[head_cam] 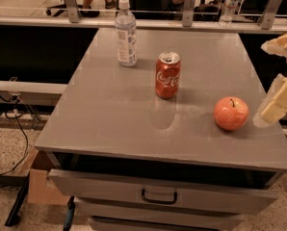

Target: Pick coke can

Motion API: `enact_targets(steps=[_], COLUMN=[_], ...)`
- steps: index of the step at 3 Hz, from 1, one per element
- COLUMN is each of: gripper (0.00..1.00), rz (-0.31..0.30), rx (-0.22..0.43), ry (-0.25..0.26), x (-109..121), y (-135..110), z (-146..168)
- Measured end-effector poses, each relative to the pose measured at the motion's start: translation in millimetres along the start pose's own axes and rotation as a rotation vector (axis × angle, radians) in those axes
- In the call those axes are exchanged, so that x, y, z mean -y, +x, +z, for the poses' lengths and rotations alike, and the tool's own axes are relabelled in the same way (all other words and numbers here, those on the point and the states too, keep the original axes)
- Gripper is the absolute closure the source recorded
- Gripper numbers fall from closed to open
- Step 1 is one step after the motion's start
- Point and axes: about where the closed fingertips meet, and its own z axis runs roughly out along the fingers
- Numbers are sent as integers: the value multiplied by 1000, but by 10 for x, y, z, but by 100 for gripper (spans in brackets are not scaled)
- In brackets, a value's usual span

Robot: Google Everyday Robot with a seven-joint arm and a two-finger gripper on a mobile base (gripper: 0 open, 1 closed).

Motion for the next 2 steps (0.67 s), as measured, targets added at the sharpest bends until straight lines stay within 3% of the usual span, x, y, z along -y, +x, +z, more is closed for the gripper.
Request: enact_targets(steps=[1,2], gripper=[0,0], rz=[60,76], rx=[213,369], ry=[61,93], x=[296,587], y=[-61,-289], z=[208,409])
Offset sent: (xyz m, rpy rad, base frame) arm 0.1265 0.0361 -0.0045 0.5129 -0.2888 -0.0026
